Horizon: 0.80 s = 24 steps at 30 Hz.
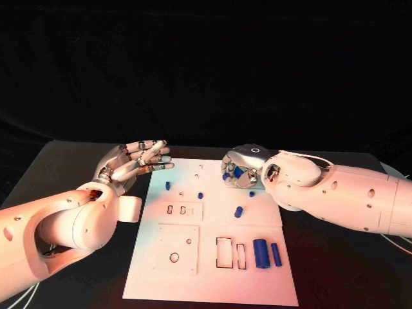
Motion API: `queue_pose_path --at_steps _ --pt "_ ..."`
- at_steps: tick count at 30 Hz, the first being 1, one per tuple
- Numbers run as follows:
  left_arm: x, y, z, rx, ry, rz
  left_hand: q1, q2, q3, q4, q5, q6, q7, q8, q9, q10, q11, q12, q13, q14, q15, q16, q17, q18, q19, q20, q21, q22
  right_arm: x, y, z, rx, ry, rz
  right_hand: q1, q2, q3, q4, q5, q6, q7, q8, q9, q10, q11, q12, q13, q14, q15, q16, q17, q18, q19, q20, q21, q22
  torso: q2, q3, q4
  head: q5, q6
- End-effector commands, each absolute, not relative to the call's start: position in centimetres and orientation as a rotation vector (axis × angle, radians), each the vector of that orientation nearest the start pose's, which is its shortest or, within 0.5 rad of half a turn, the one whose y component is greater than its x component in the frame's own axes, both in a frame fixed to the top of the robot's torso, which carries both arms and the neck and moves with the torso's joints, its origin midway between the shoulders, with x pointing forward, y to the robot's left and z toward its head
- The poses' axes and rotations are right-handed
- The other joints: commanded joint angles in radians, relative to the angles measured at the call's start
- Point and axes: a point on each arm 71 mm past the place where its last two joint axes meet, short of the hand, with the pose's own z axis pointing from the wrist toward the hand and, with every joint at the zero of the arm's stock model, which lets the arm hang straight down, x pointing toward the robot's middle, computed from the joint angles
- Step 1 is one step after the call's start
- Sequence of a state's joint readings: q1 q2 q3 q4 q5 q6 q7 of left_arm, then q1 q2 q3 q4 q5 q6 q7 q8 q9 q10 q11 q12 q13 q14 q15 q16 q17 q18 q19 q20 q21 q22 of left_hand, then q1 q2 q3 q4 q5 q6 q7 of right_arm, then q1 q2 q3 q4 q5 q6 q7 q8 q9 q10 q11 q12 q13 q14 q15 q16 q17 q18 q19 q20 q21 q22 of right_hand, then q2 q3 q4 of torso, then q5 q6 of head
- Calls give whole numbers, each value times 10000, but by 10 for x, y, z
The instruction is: Assemble the parts on the task board
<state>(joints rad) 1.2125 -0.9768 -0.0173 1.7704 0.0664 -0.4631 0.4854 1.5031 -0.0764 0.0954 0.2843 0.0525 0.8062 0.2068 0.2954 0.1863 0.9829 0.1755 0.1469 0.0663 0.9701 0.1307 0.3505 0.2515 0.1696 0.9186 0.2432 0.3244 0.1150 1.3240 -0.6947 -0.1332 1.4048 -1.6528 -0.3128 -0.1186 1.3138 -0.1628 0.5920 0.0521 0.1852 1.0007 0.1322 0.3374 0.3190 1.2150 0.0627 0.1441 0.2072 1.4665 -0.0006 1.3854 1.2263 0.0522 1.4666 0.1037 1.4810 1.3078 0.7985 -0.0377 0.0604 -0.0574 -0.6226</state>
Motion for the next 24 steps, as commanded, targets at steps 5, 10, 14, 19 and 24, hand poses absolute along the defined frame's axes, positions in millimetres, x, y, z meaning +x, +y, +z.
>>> queue_pose_path --at_steps 5,10,14,19,24 --pt "449 211 -140 -11347 12744 -16022 60 94 16 0 -21 -71 293 -75 -18 20 67 -53 -11 -53 39 -50 15 145 46 10 -33 -21 514 -150 -149 -3756 14298 5367 -95 70 30 97 -229 7 -17 75 287 -17 37 -15 9 408 -81 85 10 -158 15 -41 30 1042 12 -10 21 -9 85" --pt "449 211 -140 -11355 12754 -16014 70 96 20 -5 -21 -76 296 -80 -20 19 70 -63 -10 -65 44 -60 18 143 43 12 -39 -26 519 -142 -145 -3549 13869 5506 -95 60 40 93 -245 -2 -16 77 295 -33 38 -26 8 409 -80 91 17 -159 16 -40 32 1047 28 -3 32 8 118" --pt "449 210 -140 -11353 12761 -16024 76 97 21 -7 -21 -79 298 -84 -21 19 72 -71 -9 -77 49 -69 19 141 39 14 -46 -31 523 -133 -144 -3474 13688 5618 -93 58 43 91 -249 -6 -14 77 297 -36 39 -28 7 411 -80 98 28 -161 23 -40 38 1058 36 -2 23 20 136" --pt "449 209 -140 -11344 12763 -16035 84 100 23 -9 -22 -80 300 -88 -23 21 75 -81 -8 -96 55 -84 21 139 32 18 -55 -39 529 -121 -144 -3497 13665 5712 -89 58 52 87 -254 -10 -12 78 302 -42 39 -33 7 416 -79 113 54 -166 37 -40 50 1081 58 7 32 35 160" --pt "450 208 -140 -11326 12770 -16070 87 101 23 -9 -22 -79 301 -90 -24 23 77 -87 -7 -107 58 -94 23 138 27 20 -62 -44 534 -112 -146 -3546 13721 5738 -87 51 55 82 -258 -16 -9 79 306 -46 41 -37 7 418 -78 119 62 -168 40 -39 54 1088 51 0 43 70 146"
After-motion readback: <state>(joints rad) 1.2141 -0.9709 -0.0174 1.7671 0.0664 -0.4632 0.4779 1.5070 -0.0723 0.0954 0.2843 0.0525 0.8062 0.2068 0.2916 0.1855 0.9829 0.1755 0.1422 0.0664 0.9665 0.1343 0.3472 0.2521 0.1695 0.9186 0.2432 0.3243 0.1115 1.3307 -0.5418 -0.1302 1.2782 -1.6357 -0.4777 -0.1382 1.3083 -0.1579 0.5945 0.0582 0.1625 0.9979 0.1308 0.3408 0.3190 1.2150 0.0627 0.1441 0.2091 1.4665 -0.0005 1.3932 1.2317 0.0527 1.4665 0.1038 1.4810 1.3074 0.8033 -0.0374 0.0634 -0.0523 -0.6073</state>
